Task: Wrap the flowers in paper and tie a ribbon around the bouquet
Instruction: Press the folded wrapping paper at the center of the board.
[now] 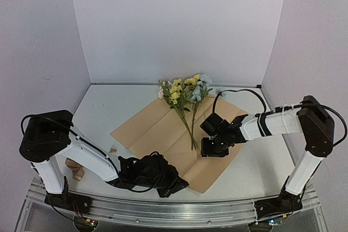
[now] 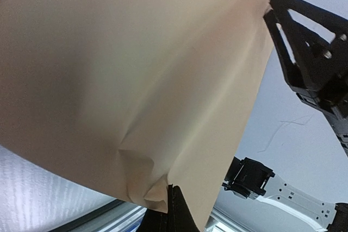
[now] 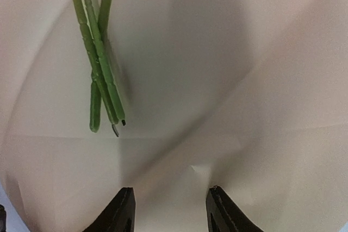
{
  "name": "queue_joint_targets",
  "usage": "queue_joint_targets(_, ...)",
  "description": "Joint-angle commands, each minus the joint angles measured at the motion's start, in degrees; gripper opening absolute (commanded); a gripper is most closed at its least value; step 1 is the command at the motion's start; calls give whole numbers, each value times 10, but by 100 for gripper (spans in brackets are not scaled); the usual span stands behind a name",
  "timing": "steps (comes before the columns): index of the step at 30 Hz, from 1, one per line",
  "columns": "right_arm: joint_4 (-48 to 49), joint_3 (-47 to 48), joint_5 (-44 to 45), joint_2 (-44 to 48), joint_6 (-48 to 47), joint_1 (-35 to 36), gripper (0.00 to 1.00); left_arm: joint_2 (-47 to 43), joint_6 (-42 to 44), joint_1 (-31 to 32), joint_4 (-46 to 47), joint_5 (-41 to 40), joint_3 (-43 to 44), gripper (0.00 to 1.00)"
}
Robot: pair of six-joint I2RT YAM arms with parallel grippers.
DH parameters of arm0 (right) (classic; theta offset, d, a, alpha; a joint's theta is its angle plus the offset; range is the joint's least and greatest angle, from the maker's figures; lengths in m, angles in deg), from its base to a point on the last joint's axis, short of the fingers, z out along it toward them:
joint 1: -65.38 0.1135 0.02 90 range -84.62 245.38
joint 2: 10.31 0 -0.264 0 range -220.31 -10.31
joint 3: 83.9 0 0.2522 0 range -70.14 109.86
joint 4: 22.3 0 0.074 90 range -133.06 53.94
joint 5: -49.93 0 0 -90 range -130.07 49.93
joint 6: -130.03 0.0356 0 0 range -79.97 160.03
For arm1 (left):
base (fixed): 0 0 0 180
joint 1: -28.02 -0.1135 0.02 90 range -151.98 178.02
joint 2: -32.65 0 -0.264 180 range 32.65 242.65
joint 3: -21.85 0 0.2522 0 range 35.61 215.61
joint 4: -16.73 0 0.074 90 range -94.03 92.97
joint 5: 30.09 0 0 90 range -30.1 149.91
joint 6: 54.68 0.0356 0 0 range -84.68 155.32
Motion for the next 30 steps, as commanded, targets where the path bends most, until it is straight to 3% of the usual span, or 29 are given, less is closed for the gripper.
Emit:
queue_joint_targets(1,-30,1,12,-22,3,-4,46,-17,19,3,-16,7,29,0)
queue_joint_targets(7,-71,11,28,-10,0,-3,39,-23,18,3,-14,3,25,0)
queue_joint_targets(14,-122,64,81,40,-30,-12,44,-39,28,3,-38,-1,29,0)
queue_joint_targets(22,-123,128,52,-34,-57,-61,43,-71,77,-9,-128,-22,69,0)
queue_joint_targets(30,-114,116,34,-92,-59,-63,39,-92,118,-35,-172,-23,101,0)
